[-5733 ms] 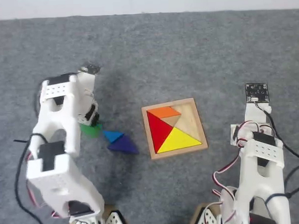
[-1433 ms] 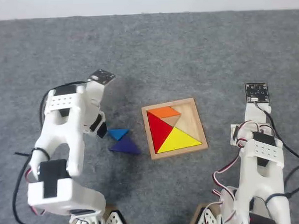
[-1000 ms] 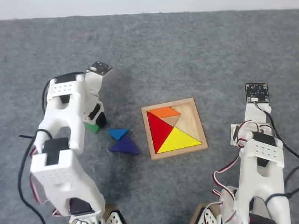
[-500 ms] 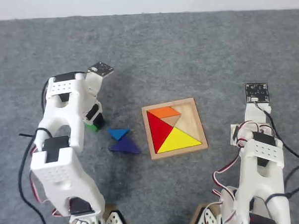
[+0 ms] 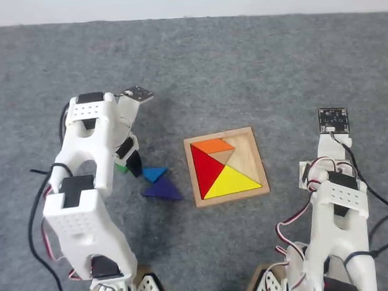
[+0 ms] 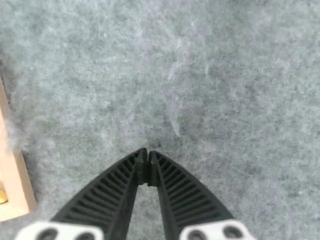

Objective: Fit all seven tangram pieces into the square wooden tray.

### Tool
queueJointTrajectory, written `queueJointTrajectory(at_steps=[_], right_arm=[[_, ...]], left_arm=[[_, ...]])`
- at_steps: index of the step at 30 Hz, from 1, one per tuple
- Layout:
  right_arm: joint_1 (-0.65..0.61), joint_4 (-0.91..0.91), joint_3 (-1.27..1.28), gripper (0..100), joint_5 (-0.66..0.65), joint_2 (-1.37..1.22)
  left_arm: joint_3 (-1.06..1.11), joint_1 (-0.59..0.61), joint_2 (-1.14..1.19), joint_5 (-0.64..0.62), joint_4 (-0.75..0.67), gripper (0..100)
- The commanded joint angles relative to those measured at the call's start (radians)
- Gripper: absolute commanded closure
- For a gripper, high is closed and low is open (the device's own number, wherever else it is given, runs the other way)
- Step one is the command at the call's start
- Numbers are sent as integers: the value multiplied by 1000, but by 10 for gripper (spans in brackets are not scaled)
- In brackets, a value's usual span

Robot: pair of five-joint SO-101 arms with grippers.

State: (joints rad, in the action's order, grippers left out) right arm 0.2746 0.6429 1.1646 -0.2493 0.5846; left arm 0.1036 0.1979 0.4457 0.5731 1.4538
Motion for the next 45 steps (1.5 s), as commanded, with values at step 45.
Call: queueJointTrajectory(at_steps=[45], right_arm=[[18, -18, -32, 989, 8, 10]], left_arm=[[-265, 29, 221, 25, 94, 835]])
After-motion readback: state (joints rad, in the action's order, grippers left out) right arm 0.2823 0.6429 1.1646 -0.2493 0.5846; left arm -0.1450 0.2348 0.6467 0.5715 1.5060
